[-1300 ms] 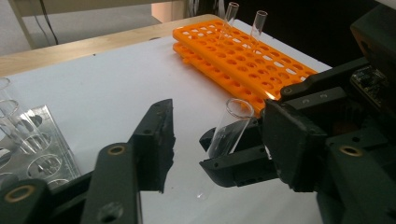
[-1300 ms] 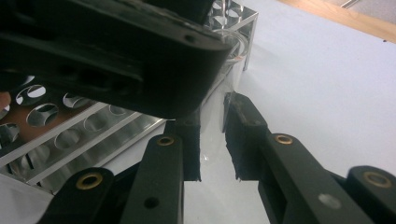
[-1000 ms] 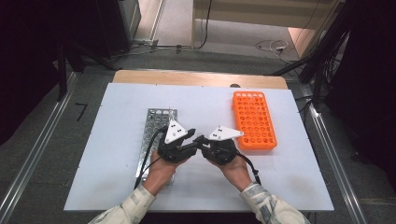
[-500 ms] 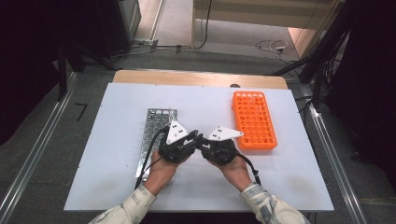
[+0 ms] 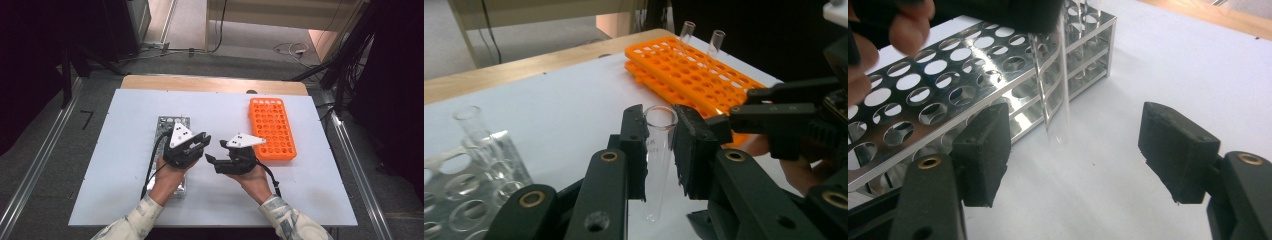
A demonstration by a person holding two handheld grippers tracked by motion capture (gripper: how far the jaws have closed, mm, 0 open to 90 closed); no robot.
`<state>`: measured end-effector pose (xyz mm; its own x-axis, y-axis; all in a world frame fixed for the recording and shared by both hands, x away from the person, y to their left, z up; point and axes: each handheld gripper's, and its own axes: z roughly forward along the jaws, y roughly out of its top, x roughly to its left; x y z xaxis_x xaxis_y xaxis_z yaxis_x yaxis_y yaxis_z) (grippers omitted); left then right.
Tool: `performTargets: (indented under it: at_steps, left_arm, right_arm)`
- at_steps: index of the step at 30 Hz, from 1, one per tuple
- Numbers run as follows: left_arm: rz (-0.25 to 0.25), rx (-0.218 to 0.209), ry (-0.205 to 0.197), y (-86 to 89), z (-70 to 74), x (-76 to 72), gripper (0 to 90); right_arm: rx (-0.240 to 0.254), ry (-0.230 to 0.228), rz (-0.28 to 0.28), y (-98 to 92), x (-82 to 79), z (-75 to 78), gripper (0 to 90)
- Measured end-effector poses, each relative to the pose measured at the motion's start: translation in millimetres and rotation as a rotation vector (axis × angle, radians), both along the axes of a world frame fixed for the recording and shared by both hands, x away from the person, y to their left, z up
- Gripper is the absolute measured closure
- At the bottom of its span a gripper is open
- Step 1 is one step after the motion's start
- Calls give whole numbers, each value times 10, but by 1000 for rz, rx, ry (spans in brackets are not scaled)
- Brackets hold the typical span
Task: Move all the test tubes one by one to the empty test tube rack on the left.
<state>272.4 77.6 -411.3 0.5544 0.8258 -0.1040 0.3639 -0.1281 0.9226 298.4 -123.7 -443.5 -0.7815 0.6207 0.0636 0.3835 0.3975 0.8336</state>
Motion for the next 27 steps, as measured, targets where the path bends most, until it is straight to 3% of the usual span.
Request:
performTargets:
  at_steps: [15, 27]
  left_arm:
    - [95, -64, -22, 308, 163, 128, 754]
    - [201, -37, -44, 507, 168, 219, 754]
  right_arm:
    - [1, 0, -18, -26, 24, -4, 250]
    - [-4, 3, -26, -42, 37, -11, 248]
